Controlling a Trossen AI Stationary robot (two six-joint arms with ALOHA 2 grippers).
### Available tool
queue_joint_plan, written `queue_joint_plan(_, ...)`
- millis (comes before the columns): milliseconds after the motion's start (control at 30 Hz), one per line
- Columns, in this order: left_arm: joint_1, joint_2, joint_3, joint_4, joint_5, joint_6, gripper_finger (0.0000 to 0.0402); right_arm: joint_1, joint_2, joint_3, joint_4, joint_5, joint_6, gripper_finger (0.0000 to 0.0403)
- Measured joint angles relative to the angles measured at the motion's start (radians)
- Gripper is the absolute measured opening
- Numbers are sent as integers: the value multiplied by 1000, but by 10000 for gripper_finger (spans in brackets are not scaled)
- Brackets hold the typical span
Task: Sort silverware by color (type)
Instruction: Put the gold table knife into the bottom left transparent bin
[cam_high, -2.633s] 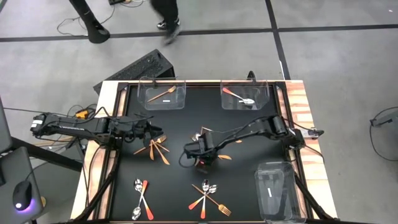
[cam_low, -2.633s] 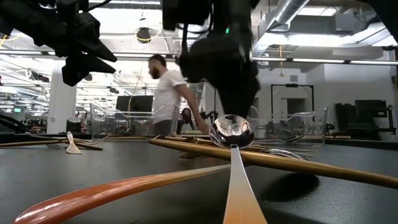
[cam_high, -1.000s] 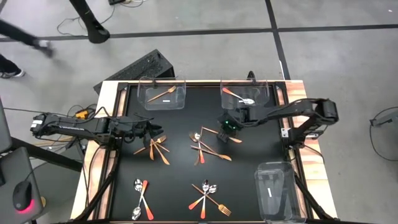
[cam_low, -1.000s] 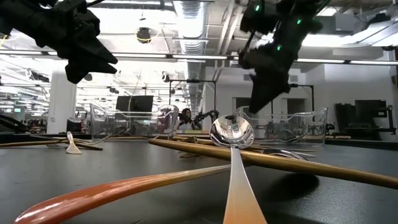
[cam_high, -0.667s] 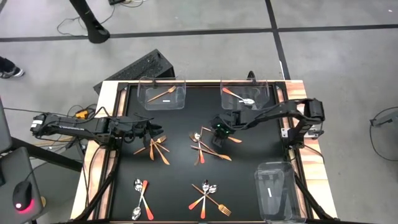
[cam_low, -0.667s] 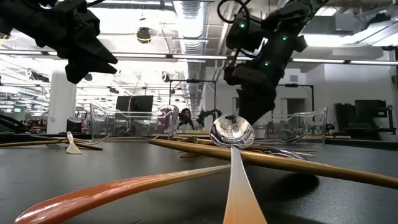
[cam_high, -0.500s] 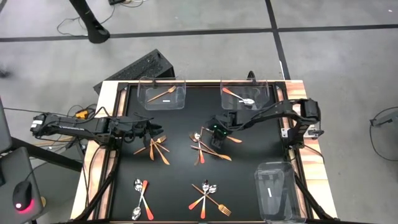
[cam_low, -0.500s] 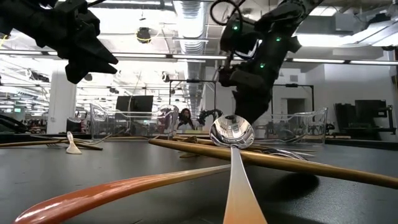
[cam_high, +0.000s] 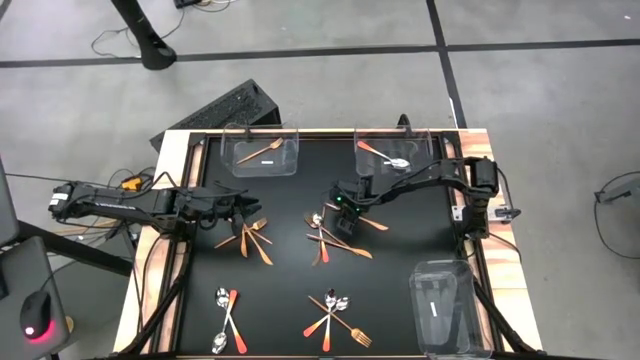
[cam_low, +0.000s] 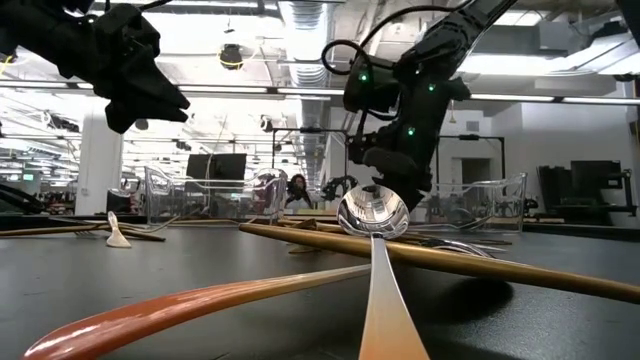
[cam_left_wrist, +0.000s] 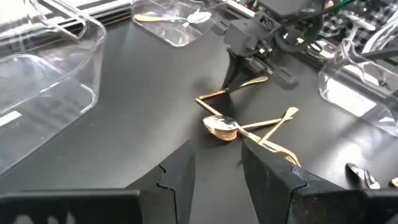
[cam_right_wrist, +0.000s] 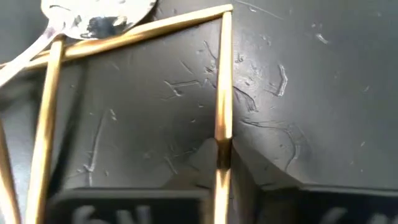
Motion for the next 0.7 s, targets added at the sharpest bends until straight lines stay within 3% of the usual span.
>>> queue_joint_plan(233, 0, 0, 0, 34, -63, 27, 118, -3, -94, -2, -132, -38, 114, 8)
queue_joint_plan(433, 0, 0, 0, 237, 5, 262, 118, 4, -283, 56, -264, -55, 191, 5)
queue_joint_plan(533, 0, 9, 0, 337, -47, 376, 118, 28, -361, 58, -279, -57, 194, 5)
queue_joint_plan(700, 9, 49, 0, 467, -125, 446, 118, 69, -412, 56, -332, 81, 295, 14)
